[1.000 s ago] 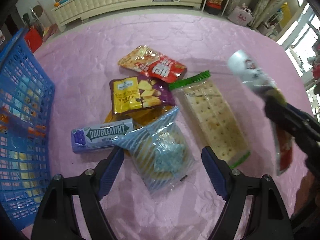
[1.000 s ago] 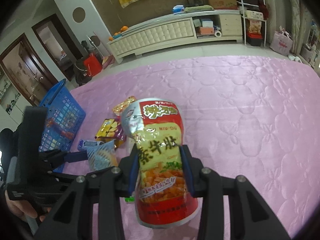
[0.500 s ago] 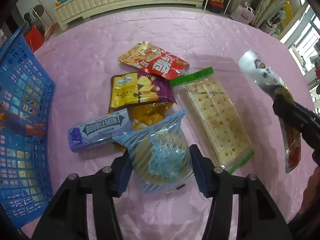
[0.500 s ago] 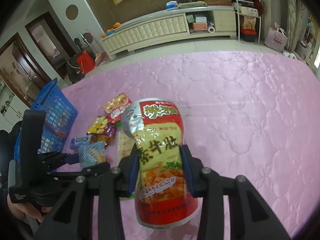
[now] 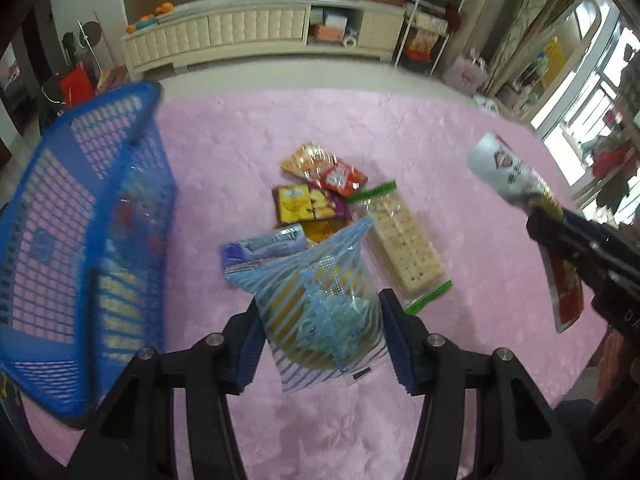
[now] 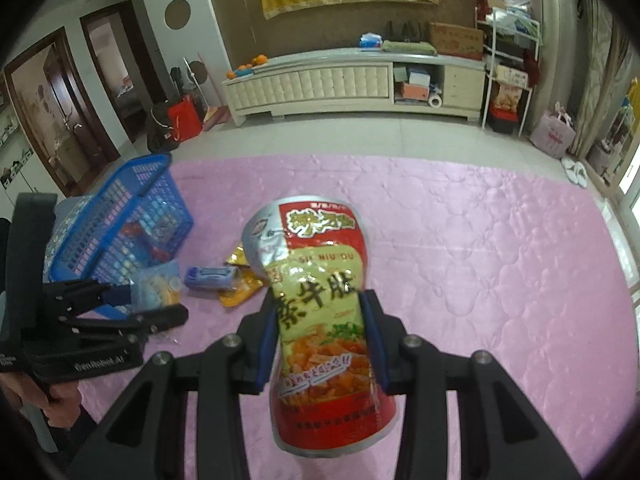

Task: Organize snacks
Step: 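Carry the striped bag over the basket and open the left tool to drop it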

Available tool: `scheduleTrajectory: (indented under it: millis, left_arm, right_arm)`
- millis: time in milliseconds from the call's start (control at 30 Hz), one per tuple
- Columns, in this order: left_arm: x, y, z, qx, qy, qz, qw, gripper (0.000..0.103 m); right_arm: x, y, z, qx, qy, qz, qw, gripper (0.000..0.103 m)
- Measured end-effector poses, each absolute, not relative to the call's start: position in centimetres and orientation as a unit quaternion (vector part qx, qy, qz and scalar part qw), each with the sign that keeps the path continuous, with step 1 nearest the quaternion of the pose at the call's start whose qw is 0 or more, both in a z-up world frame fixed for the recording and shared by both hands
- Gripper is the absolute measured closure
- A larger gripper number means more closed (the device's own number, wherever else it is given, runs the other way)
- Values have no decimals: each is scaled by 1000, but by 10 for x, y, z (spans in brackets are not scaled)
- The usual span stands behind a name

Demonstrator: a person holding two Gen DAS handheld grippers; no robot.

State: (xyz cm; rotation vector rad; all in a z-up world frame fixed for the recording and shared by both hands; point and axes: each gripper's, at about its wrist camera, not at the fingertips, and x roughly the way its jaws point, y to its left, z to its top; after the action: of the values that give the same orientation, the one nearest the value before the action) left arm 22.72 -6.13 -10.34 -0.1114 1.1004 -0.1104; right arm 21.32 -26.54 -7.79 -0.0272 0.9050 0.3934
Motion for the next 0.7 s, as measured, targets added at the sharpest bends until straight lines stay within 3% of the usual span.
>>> scheduleTrajectory:
  millis: [367,700]
  left_arm:
    - [184,-9,-30,-17,453,-77,888,52]
    - [172,70,-19,-14,428,-48,902,52]
  right_arm:
    - [177,-193,-18,-35,403,205,891,59]
    - [174,-108,-6,-53,394,246,884,59]
